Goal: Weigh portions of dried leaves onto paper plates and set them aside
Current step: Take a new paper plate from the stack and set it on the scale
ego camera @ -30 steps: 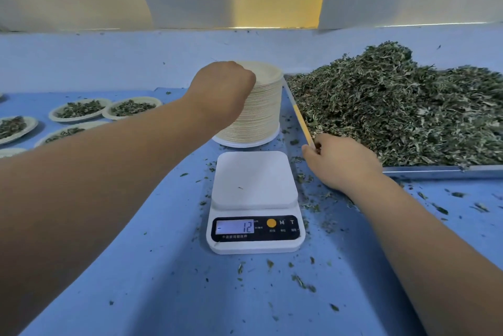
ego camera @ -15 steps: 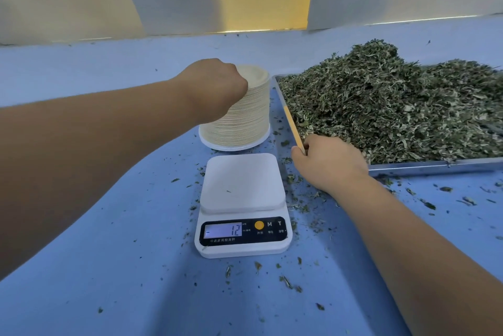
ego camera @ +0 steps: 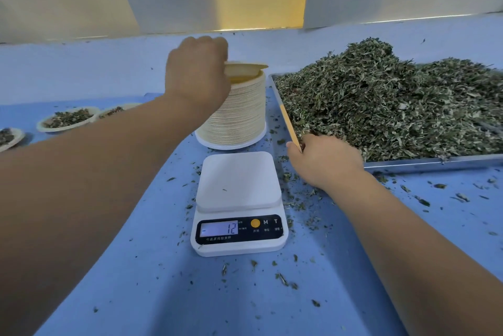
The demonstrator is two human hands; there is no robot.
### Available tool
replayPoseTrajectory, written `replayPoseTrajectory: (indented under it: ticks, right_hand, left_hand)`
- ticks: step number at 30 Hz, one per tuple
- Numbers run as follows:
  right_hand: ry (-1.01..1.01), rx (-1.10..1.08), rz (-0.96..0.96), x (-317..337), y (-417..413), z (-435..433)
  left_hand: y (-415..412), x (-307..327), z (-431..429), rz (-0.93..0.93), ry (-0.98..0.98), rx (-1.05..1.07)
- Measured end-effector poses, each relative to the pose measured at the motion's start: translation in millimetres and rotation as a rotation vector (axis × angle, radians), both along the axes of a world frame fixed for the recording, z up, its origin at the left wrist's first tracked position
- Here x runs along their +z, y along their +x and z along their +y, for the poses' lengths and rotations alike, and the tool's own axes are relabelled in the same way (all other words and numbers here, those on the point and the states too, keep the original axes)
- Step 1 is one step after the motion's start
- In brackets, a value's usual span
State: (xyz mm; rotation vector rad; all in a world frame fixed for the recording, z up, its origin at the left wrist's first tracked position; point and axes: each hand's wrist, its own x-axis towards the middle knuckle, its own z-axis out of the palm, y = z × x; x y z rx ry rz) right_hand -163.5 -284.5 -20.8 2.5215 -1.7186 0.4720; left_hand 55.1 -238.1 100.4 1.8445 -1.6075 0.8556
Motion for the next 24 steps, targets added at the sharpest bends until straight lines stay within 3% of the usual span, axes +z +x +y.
replayPoseTrajectory:
  ticks: [3,8,12,14,17,24]
  right_hand:
    - [0.067,0.023,0.013,3.3,-2.2,-1.9]
    - [0.115,0.088,-0.027,7.8,-6.9,-0.2]
    - [-0.111,0.114,-0.007,17.9,-15.4,2.0]
    - [0.037,0.060,0.112,19.7,-16.7,4.2]
    - [0.228,0.065,0.120,17.2,-13.8,6.0]
    - [0.162,0.101,0.026,12.6,-10.7,3.3]
  left_hand:
    - [-7.1,-10.2,16.8,0.389,-0.198,-0.121]
    - [-24.8,-50.7,68.6,0.552,-0.442,-0.313]
    - [-22.8,-88.5,107.7,0.575,-0.359,-0.353]
    - [-17.3,-105.0,120.0,0.578,-0.292,-0.358]
    - [-6.8,-123.0,127.2,0.561,-0.156,-0.258]
    - [13.9,-141.0,126.7,0.562,-0.078,-0.226]
